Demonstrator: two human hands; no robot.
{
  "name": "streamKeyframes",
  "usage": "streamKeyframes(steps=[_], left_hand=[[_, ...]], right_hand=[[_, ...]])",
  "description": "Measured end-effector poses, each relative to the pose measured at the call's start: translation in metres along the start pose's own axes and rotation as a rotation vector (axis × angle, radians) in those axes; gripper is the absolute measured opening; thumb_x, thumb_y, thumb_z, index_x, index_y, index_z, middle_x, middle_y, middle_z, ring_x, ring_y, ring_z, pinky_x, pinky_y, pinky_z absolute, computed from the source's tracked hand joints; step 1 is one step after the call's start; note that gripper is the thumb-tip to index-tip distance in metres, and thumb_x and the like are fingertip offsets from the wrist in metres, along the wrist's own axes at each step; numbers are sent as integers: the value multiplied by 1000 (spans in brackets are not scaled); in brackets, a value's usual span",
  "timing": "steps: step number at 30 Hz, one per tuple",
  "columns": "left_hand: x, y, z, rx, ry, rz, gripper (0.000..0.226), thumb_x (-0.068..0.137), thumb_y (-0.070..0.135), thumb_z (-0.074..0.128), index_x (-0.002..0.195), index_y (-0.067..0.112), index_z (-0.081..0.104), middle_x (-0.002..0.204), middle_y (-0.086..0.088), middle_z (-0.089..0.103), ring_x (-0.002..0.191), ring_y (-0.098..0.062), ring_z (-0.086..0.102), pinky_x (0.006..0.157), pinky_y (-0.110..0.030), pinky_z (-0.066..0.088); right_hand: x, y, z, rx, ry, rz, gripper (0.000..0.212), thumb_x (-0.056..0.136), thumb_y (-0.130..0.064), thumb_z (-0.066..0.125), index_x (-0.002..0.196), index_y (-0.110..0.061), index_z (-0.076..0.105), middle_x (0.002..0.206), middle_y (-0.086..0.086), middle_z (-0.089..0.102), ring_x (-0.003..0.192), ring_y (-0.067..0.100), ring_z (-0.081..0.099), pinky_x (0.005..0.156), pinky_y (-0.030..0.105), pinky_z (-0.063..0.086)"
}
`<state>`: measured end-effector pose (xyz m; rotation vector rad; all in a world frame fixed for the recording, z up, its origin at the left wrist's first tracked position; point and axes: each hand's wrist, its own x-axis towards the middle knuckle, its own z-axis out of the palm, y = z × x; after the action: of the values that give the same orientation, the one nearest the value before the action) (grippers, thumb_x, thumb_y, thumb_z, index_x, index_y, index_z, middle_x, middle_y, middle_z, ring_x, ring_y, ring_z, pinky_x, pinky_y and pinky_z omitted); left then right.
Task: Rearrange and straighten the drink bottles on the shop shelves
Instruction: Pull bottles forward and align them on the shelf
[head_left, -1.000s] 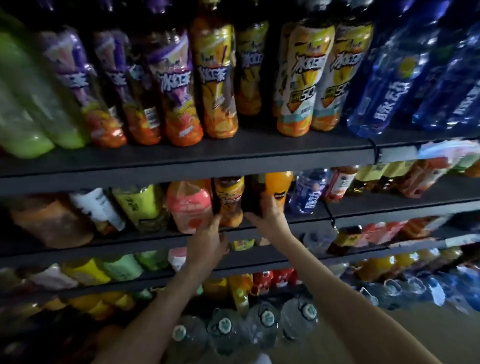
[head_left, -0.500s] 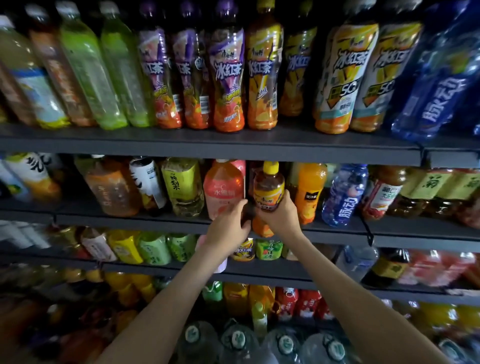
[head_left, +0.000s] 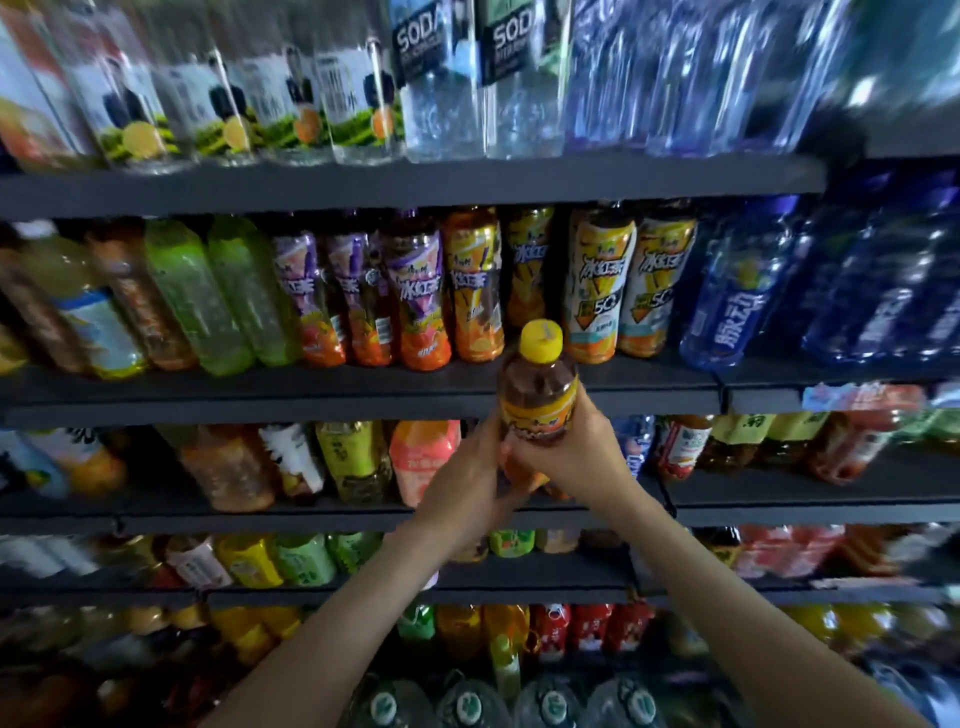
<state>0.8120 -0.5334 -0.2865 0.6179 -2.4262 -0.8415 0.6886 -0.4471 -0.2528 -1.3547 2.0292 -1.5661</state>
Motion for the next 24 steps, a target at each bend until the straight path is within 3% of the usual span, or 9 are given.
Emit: streamKeyframes(steps=[2, 5, 9, 12, 15, 20, 24], left_hand=[[12, 8, -6, 60, 84, 36, 69, 84, 35, 64, 142, 25, 29, 124, 1, 55, 112, -16, 54, 83, -38, 51], [25, 14, -12, 129, 158, 94, 76, 88, 30, 61, 149, 16, 19, 138, -7, 47, 124, -21, 45, 93, -35, 46], [43, 18, -20, 168, 179, 132, 70, 90, 27, 60, 147, 9, 23, 142, -10, 42, 129, -24, 41, 98, -31, 39], [55, 21, -23, 188, 166, 157, 67, 91, 24, 59, 147, 8, 25, 144, -11, 41, 131, -24, 40, 100, -31, 38], [65, 17, -23, 224, 153, 163, 64, 93, 25, 56, 147, 11, 25, 143, -9, 40, 132, -23, 38, 100, -33, 41], [80, 0, -32, 335, 301, 147, 60, 89, 14, 58, 143, 6, 34, 141, -15, 42, 130, -29, 40, 103, -36, 38], [92, -20, -43, 557, 387, 181, 68, 77, 5, 70, 138, 0, 40, 140, -23, 39, 128, -39, 40, 106, -45, 37]], right_hand=[[11, -11, -1, 50, 72, -29, 56, 68, -16, 81, 115, -22, 50, 96, -14, 62, 85, -11, 57, 67, 2, 42], [27, -19, 0, 84, 166, -58, 58, 71, -17, 81, 115, -27, 45, 99, -17, 58, 88, -19, 54, 71, 2, 41], [46, -23, 0, 121, 271, -26, 56, 71, -21, 80, 113, -26, 42, 102, -8, 60, 92, 0, 58, 75, 11, 46], [60, -24, -2, 97, 322, -30, 57, 71, -18, 79, 116, -20, 42, 100, -10, 54, 90, 0, 55, 69, 2, 41], [74, -22, -2, 18, 310, -24, 61, 73, -18, 78, 121, -9, 40, 105, -2, 51, 95, 8, 50, 65, 3, 37], [95, -18, 3, -81, 291, -7, 57, 79, -15, 73, 121, -1, 38, 102, 3, 48, 91, 12, 45, 58, -4, 33], [104, -12, 8, -78, 275, 13, 64, 80, -22, 74, 128, -6, 35, 117, 8, 53, 108, 18, 52, 79, 13, 39]])
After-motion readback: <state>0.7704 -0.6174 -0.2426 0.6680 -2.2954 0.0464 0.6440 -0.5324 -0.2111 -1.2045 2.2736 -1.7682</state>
